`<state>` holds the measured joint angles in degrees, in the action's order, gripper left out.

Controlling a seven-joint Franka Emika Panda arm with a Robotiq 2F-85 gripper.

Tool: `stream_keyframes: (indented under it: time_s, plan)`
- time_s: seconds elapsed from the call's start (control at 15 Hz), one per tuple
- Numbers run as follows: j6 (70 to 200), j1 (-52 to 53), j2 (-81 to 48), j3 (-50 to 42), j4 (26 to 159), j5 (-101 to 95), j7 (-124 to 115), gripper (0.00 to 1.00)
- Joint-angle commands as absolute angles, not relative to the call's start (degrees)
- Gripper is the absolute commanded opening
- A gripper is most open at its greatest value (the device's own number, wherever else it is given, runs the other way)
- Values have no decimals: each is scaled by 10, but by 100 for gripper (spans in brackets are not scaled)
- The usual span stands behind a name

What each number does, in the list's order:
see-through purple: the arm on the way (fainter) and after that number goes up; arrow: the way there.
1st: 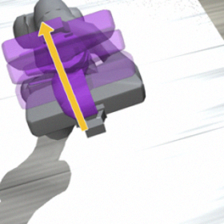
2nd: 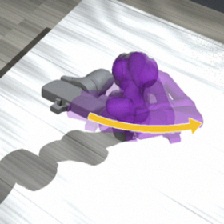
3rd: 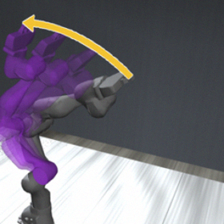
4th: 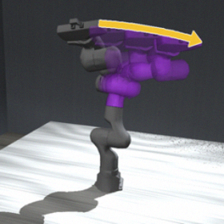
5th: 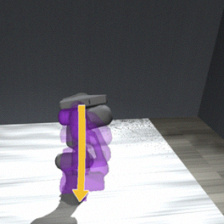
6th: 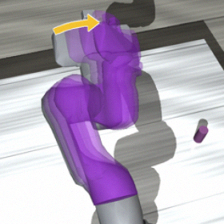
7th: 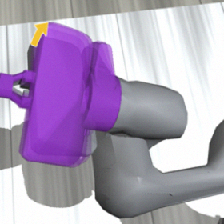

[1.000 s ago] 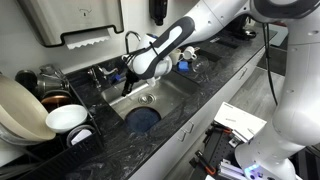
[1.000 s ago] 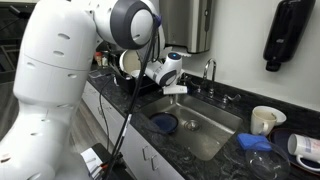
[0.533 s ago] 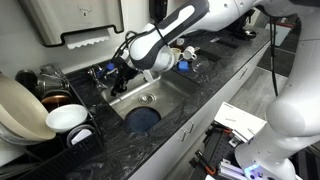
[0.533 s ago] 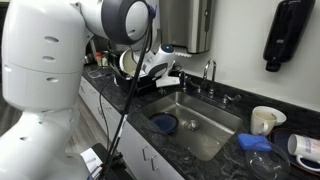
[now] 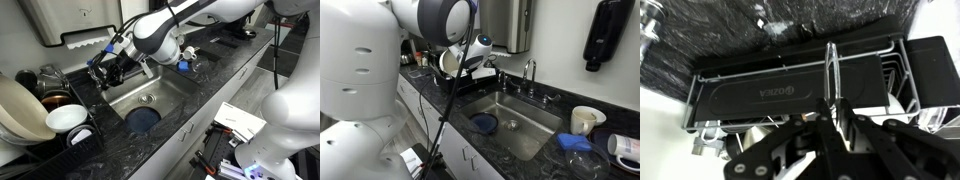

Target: Remove the fork from the sink and put it on the dish rack

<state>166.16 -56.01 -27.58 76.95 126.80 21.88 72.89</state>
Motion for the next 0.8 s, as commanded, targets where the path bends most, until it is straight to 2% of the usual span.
stream_keyframes:
  time_s: [0.0, 0.07, 0.13, 0.27, 0.6, 0.67, 0.73]
  plan:
    - [1668, -629, -315, 869, 1300, 222, 780, 4]
    - [1669, -643, -326, 890, 1304, 220, 784, 4]
    - [1669, -605, -313, 845, 1288, 170, 713, 15]
    - [1670, -622, -324, 873, 1294, 165, 715, 15]
    - [1670, -628, -331, 876, 1296, 164, 720, 15]
    - [1670, -628, -332, 876, 1296, 164, 720, 4]
    - [1669, -620, -349, 880, 1293, 149, 720, 4]
